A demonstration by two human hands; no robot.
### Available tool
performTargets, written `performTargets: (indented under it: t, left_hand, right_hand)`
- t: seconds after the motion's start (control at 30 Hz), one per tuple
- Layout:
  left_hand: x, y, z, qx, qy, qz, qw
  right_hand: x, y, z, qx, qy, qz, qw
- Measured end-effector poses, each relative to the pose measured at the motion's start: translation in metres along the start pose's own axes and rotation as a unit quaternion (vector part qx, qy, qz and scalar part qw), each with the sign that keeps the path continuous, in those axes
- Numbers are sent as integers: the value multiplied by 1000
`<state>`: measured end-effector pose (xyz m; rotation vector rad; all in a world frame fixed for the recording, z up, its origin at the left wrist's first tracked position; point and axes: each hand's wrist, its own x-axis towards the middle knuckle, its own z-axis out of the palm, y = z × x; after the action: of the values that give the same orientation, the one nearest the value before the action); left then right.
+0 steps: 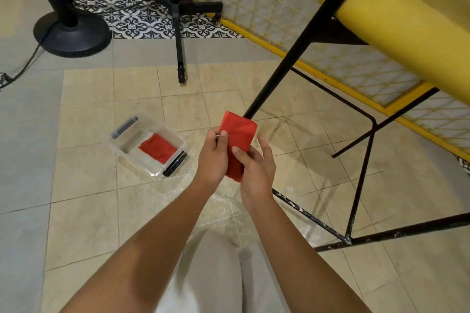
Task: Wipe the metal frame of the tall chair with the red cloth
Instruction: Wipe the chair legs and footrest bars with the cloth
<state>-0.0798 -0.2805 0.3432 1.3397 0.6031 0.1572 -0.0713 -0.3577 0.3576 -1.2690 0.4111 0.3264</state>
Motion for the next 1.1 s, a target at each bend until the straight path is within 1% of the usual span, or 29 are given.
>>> performTargets:
  t: [0.1,0.2,0.27,0.3,0.37,0.43,0.53,0.6,0.67,0.73,0.8,0.87,0.97,1.1]
  left_hand:
    - [0,11,9,3,37,55,998]
    - [5,18,14,-3,69,141,988]
    - [6,19,14,34,56,184,981]
    - [4,19,15,61,41,191,979]
    - [0,15,16,101,23,185,977]
    - [-2,9,16,116,24,173,978]
    - [-2,2,16,132,48,178,974]
    - [2,1,15,116,69,186,973]
    - [8,3,15,85,83,171,978]
    - [16,8,16,68,87,163,981]
    - [20,12,18,93,78,178,977]
    - [21,12,22,147,63,187,969]
    - [22,4,27,163,64,168,970]
    - [23,-19,25,189,80,133,970]
  right_hand:
    - [-5,-11,9,3,-6,-47,999]
    - [-6,-18,15,-4,1,-89,996]
    - [-6,-20,13,15,-6,-80,997]
    - [-5,-21,11,30,-14,-71,997]
    - [-6,-24,6,55,-29,-54,997]
    - [-7,-26,1,59,-56,-54,995]
    - [-6,-26,-3,6,-90,-73,993]
    - [-2,-27,-2,-23,-61,-85,994]
    - [2,-30,0,-32,-11,-92,995]
    - [7,-31,0,-46,16,-107,993]
    - [11,-30,-1,-72,22,-117,990]
    - [15,-29,0,-90,23,-111,989]
    - [22,-26,-2,-96,27,-83,991]
    - [28,-18,-3,-128,10,-59,990]
